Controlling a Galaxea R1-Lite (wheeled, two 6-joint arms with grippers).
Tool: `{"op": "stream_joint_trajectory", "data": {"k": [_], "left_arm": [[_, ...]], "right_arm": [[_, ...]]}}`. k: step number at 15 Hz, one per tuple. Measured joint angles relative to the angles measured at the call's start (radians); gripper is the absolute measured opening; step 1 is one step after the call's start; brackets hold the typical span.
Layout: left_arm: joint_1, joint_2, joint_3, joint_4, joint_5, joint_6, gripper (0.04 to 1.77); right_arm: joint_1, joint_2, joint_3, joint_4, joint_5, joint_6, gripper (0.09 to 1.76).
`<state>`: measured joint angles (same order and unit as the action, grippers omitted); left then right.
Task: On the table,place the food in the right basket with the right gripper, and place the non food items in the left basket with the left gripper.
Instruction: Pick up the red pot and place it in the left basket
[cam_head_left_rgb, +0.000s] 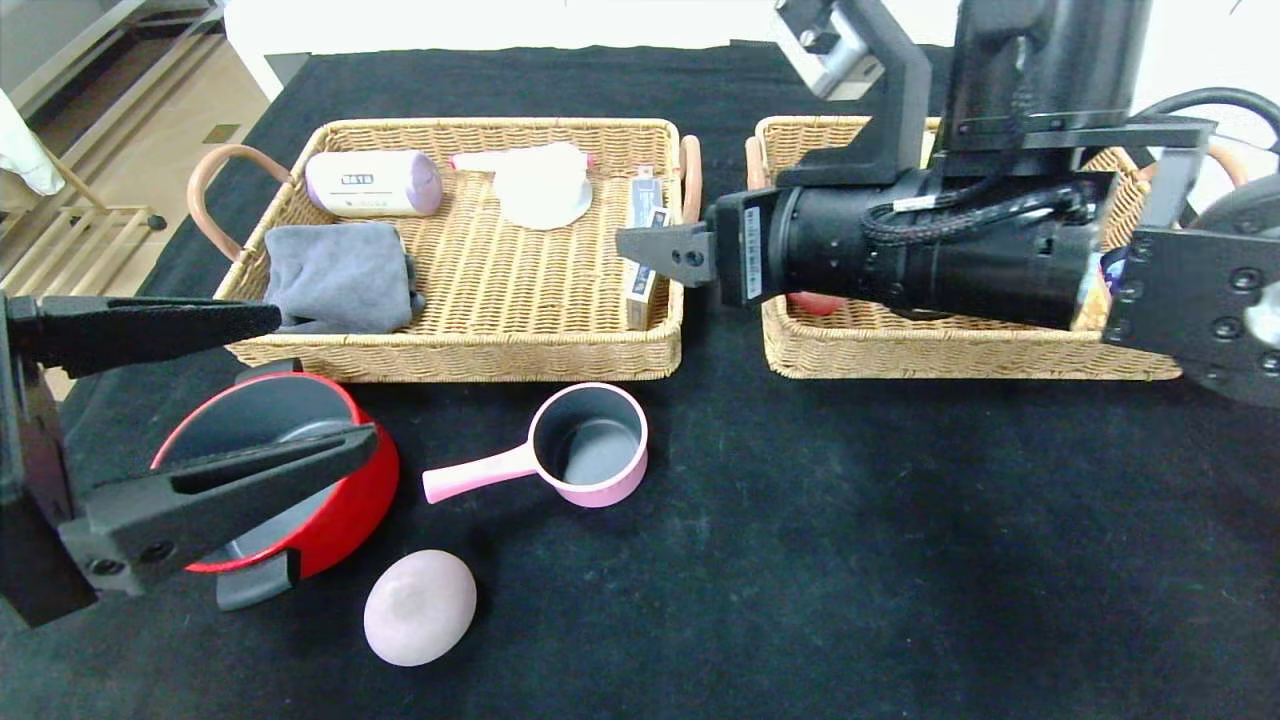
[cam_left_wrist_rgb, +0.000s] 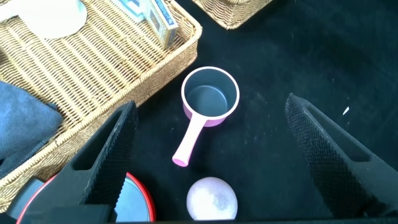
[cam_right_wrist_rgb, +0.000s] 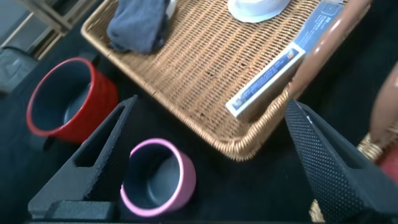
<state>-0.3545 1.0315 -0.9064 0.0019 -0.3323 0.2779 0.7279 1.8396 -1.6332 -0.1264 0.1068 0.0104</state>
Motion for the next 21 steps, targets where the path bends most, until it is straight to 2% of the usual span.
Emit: {"op": "stream_joint_trajectory", "data": {"k": [8,13,16,21], "left_arm": [[0.001,-0.004,0.001,0.000,0.000,0.001,1.72],[0.001,-0.006,0.003,-0.001,0.000,0.000,1.72],[0.000,-0.007,0.003,-0.001,0.000,0.001,1.72],[0.000,-0.012,0.004,0.001,0.000,0.001,1.72]], "right_arm": [[-0.167,-0.270,0.260,0.006,0.237,-0.060,1.70],[-0.264,-0.409,0.427,0.008,0.313,-0.112,1.70],[-0.355,-0.478,0.505,0.007,0.438,-0.127,1.70],[-0.428,-0.559,0.601,0.005,0.468,-0.146,1.70]]}}
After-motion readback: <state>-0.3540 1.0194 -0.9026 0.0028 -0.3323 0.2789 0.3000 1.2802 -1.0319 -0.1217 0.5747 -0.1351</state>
